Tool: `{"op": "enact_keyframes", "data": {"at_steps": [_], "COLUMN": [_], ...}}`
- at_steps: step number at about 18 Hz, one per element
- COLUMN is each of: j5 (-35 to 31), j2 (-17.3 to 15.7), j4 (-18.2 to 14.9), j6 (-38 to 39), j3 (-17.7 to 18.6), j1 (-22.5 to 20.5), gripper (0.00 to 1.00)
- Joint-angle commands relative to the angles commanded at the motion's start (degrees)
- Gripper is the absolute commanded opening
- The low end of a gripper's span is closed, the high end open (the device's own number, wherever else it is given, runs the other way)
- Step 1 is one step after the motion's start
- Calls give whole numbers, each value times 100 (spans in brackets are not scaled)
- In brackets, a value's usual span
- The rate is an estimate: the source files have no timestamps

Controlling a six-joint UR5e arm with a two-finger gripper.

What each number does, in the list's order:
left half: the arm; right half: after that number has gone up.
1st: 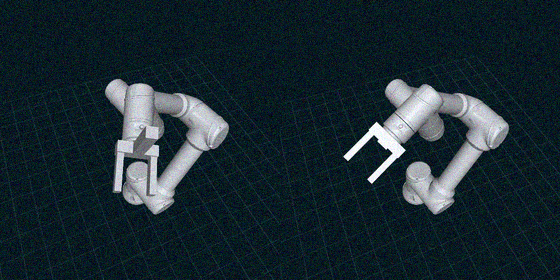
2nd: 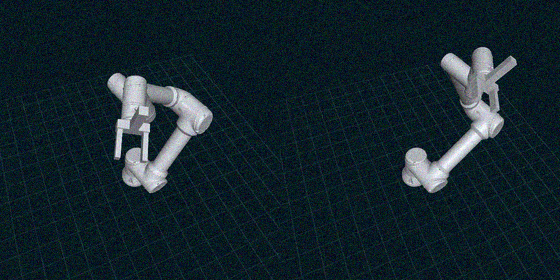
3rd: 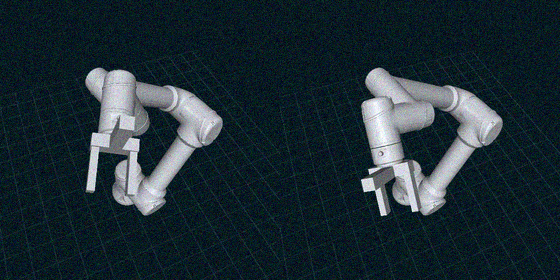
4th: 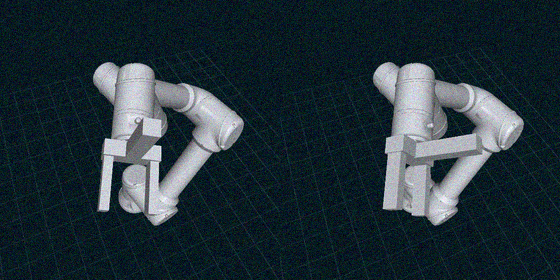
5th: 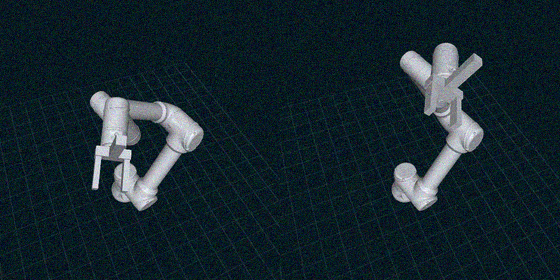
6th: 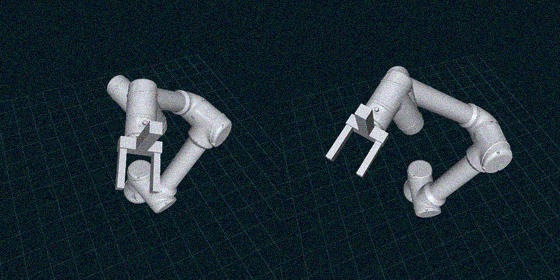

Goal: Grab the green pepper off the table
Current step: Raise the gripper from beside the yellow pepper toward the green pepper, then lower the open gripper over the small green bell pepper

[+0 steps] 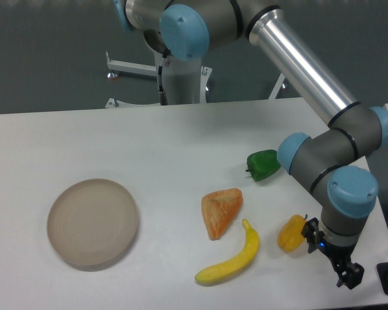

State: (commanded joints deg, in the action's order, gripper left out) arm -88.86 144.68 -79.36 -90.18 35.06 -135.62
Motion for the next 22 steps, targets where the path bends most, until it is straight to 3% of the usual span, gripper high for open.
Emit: {"op": "enact_keyframes", "data": {"at_steps": [8, 13, 18, 22], "j5": [220, 237, 158, 18], "j2": [-1186, -1889, -2154, -2225], "j4": [-896, -941, -1082, -977], "j6": [-105, -447, -606, -598], "j3": [1220, 2415, 2988, 3322], "j1": [-237, -430, -492, -483], "gripper": [100, 100, 100, 100]}}
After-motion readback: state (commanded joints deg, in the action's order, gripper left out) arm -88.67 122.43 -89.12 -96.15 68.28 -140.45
